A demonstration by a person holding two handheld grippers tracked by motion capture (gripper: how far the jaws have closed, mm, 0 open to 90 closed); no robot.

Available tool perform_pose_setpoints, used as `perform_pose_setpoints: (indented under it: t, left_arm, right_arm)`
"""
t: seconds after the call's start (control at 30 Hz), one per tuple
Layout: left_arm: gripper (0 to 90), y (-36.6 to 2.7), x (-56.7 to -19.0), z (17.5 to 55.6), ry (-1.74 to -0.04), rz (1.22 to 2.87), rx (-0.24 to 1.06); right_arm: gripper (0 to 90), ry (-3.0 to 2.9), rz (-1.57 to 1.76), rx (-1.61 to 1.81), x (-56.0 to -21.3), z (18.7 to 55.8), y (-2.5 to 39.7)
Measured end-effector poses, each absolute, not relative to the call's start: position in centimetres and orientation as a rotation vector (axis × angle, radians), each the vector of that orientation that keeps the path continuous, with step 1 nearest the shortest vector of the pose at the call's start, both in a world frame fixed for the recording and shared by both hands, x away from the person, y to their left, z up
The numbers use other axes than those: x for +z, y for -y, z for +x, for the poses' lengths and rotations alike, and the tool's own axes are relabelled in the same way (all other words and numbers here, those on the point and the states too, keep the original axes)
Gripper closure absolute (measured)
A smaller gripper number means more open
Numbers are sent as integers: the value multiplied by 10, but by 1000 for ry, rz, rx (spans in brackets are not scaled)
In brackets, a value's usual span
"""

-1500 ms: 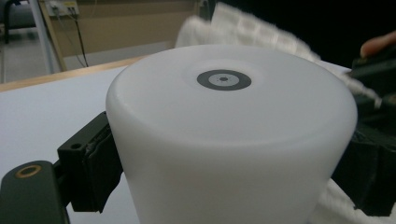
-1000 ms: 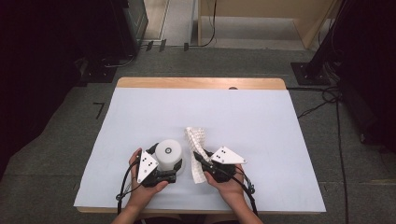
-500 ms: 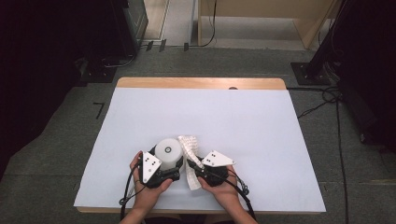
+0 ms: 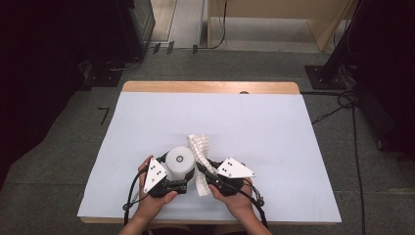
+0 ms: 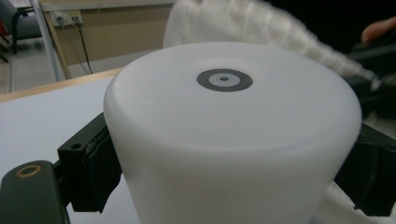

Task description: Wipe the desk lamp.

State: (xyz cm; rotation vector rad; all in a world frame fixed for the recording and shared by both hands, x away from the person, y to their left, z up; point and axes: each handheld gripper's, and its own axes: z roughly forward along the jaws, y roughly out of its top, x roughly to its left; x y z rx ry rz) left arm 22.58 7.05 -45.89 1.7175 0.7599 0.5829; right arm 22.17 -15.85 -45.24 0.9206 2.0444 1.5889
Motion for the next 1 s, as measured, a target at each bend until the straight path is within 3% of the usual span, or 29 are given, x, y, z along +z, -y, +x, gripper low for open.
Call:
perform_pose_setpoints:
  t: [0.17,0.53,1.0]
  left_arm:
    - [88,-80,-451,226,-752,1682,588]
    - [87,-75,-459,229,-738,1714,570]
    - [85,-86,-475,238,-752,1734,575]
  right_arm:
    - [742,-2169,975,1512,-470,229,152]
    - [740,-2036,877,1621,-447,220,159]
    - [742,-2053,1058,1493,-467,238,175]
